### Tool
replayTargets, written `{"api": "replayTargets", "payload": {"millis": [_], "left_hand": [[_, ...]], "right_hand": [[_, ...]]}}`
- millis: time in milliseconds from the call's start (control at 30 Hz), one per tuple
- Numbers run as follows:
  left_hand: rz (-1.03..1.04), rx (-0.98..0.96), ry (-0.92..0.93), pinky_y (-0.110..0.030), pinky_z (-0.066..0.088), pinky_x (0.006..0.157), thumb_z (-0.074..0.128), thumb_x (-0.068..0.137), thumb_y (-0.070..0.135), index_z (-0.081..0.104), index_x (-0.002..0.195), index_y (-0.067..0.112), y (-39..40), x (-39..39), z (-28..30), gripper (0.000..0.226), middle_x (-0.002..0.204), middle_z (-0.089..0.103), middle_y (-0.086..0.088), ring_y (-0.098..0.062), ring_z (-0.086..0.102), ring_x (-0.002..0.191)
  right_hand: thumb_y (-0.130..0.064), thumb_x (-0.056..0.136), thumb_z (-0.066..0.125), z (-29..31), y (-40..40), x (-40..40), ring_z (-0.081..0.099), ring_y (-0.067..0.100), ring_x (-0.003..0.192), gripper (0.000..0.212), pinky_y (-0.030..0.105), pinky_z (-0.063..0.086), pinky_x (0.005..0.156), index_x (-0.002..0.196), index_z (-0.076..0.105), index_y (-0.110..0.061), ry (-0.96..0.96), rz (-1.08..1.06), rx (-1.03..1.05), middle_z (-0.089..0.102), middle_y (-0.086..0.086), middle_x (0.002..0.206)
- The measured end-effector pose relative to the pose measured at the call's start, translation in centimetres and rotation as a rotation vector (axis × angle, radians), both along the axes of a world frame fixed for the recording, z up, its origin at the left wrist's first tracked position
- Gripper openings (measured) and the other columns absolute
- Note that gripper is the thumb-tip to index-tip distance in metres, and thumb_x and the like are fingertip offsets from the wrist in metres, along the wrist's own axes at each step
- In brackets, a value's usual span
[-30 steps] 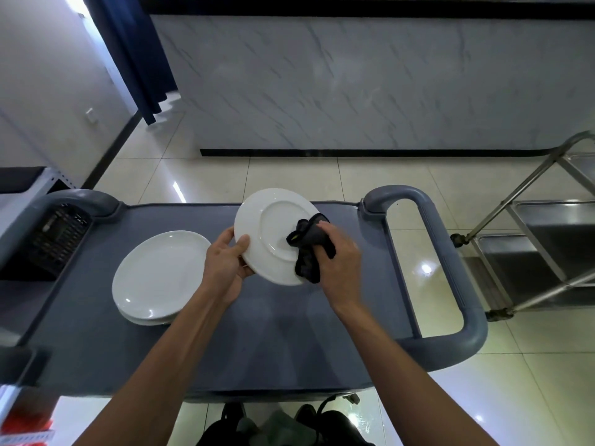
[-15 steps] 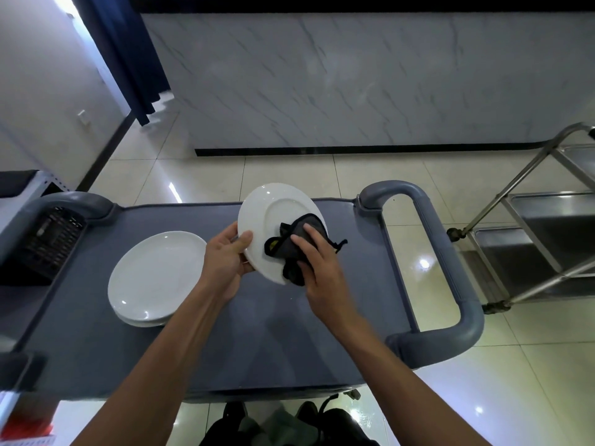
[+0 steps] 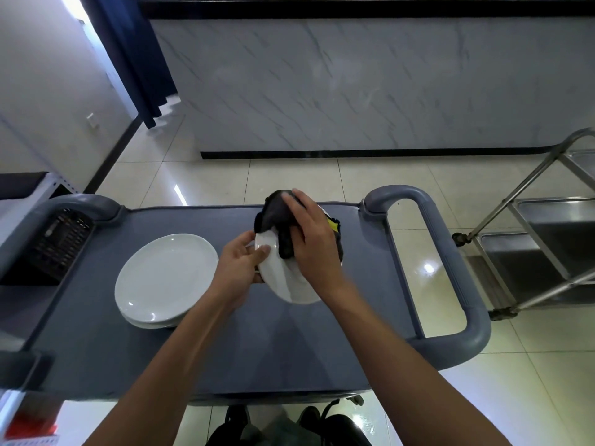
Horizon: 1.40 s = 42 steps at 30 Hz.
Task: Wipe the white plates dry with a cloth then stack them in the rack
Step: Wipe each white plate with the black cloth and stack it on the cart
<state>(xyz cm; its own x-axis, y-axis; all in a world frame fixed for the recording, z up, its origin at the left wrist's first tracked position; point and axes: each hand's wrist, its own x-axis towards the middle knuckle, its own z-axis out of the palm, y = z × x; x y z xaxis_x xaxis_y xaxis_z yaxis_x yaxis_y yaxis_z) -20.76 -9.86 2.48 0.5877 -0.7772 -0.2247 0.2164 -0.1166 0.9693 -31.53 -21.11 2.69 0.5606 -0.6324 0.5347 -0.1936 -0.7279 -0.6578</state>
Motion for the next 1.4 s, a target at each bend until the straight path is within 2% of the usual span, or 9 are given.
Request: {"api": "replayTargets", "payload": {"millis": [67,233,367,567,733,933,1033,1133,1400], "left_hand": [[0.004,-0.009,0.006,-0.038,0.059,0.062,0.057,0.099,0.005,0.064,0.122,0.012,0.3,-0.1,-0.1,0.026,0.098,0.077,-0.009,-0.03,0.074,0.085],[0.034,-0.038,0.043,-0.038,0.059,0.062,0.055,0.099,0.005,0.065,0.122,0.013,0.8,0.4,-0.3,0.026,0.101,0.076,-0.011,-0.029,0.074,0.085],[0.055,-0.032,0.068,-0.035,0.059,0.059,0.053,0.099,0.004,0.064,0.121,0.007,0.9,0.5,-0.4,0.024,0.097,0.075,-0.01,-0.024,0.071,0.078],[0.072,-0.053,0.097,-0.035,0.058,0.057,0.053,0.098,0.001,0.065,0.116,0.005,1.3,0.6,-0.9,0.022,0.09,0.075,-0.008,-0.021,0.069,0.072],[0.093,-0.08,0.14,-0.034,0.058,0.057,0.051,0.098,0.002,0.064,0.118,0.006,1.7,0.9,-1.0,0.024,0.092,0.074,-0.008,-0.021,0.069,0.074],[0.207,-0.121,0.238,-0.03,0.058,0.058,0.048,0.1,0.003,0.059,0.124,0.001,1.5,1.6,-0.9,0.026,0.094,0.07,-0.008,-0.019,0.064,0.076],[0.248,-0.151,0.265,-0.031,0.059,0.06,0.046,0.101,0.001,0.061,0.116,0.006,1.0,1.7,-0.5,0.021,0.1,0.066,-0.01,-0.021,0.062,0.081],[0.288,-0.174,0.279,-0.031,0.06,0.06,0.046,0.101,0.0,0.06,0.112,0.007,0.4,1.5,-0.3,0.019,0.099,0.065,-0.011,-0.022,0.061,0.082],[0.339,-0.171,0.302,-0.043,0.063,0.074,0.049,0.1,0.001,0.054,0.131,0.0,-0.6,0.5,0.0,0.032,0.116,0.066,-0.025,-0.035,0.066,0.098]], "right_hand": [[0.0,0.093,0.058,0.7,-0.3,0.5,0.049,0.022,0.135,0.044,0.036,0.04,0.113,0.136,0.058,-0.01,-0.016,0.021,0.043,0.051,0.007,0.147],[-0.009,0.095,0.063,1.0,-1.4,0.4,0.055,0.026,0.127,0.039,0.039,0.043,0.108,0.133,0.062,-0.011,0.053,0.056,-0.06,0.057,0.009,0.141],[-0.014,0.098,0.059,0.6,-2.9,0.1,0.054,0.016,0.126,0.041,0.035,0.044,0.107,0.139,0.057,-0.017,0.118,0.058,0.09,0.059,0.0,0.139],[-0.017,0.098,0.057,-0.4,-3.8,-0.7,0.053,0.009,0.122,0.042,0.021,0.04,0.103,0.138,0.054,-0.026,0.101,-0.022,0.208,0.06,-0.007,0.136],[-0.02,0.099,0.058,-1.1,-4.5,-1.8,0.056,0.012,0.118,0.04,0.032,0.045,0.104,0.138,0.054,-0.026,0.07,-0.089,0.305,0.063,-0.007,0.13],[-0.015,0.096,0.058,-1.7,-4.2,-3.6,0.057,0.011,0.117,0.044,0.036,0.048,0.103,0.138,0.055,-0.029,0.034,-0.12,0.38,0.064,-0.008,0.128],[-0.008,0.092,0.06,-2.3,-3.0,-4.1,0.054,0.015,0.12,0.05,0.038,0.045,0.105,0.14,0.053,-0.022,0.069,-0.09,0.351,0.06,-0.003,0.131],[-0.006,0.091,0.062,-2.9,-1.3,-4.3,0.051,0.014,0.123,0.052,0.033,0.042,0.108,0.141,0.053,-0.018,0.06,-0.086,0.319,0.056,0.0,0.136],[-0.016,0.094,0.064,-4.2,3.8,-2.8,0.04,0.023,0.136,0.055,0.037,0.033,0.117,0.147,0.049,-0.023,0.066,-0.049,0.215,0.044,0.006,0.149]]}}
